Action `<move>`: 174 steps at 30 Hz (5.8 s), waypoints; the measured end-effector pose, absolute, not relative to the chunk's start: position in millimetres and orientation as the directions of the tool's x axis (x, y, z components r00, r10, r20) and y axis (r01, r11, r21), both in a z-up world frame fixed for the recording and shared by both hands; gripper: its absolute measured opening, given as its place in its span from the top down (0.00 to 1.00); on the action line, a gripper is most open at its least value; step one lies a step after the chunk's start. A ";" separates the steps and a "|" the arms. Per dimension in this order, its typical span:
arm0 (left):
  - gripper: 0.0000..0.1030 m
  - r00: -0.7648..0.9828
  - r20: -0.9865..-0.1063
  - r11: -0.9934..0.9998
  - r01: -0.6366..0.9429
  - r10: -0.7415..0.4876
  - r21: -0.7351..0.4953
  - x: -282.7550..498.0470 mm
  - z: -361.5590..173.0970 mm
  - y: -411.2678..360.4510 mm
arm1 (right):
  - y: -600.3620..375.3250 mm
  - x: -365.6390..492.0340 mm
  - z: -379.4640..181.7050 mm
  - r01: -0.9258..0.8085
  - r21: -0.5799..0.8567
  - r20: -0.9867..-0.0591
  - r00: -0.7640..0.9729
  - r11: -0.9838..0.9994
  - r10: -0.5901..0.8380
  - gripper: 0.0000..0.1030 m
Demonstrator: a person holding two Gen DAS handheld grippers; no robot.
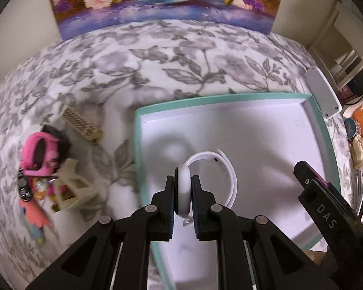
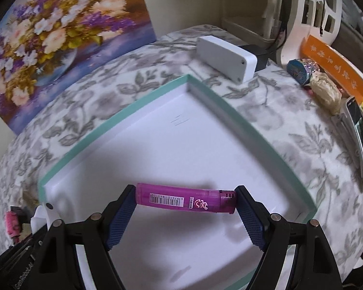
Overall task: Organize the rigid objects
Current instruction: 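Place the smartwatch and lighter into the white tray, opening both tools, then reach both tools back to the pile of items, then grasp the blue-pink toy with the left tool while the right tool grasps the orange glue bottle, then lower the glue bottle into the tray with the right tool and release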
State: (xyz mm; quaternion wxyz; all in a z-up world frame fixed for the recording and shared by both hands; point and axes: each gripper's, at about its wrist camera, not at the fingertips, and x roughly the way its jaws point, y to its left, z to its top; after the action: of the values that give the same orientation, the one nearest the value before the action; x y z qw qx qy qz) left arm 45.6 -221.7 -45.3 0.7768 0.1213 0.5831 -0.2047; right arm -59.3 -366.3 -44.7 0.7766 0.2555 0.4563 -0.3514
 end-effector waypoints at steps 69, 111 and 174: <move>0.08 0.198 -0.979 0.998 -0.031 -0.046 -0.053 91.6 -49.7 56.0 | -112.3 3.5 -75.0 0.329 0.163 -0.955 0.291 0.930 0.064 0.00; 0.34 0.102 -0.987 0.992 0.017 -0.125 -0.124 79.4 -95.7 18.7 | -87.9 3.4 -79.7 0.167 0.041 -0.968 0.250 0.985 -0.002 0.56; 0.37 0.251 -0.942 0.845 0.531 -0.222 -0.058 -23.7 -36.3 -196.9 | -330.9 -99.1 -36.5 0.679 0.227 -0.915 0.394 0.698 -0.085 0.69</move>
State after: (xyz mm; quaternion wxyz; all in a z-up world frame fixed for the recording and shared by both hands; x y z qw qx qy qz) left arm -23.7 -196.9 -36.3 0.7789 0.1375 0.5621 -0.2419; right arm -99.1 -330.9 -36.5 0.7785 0.3015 0.4928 -0.2454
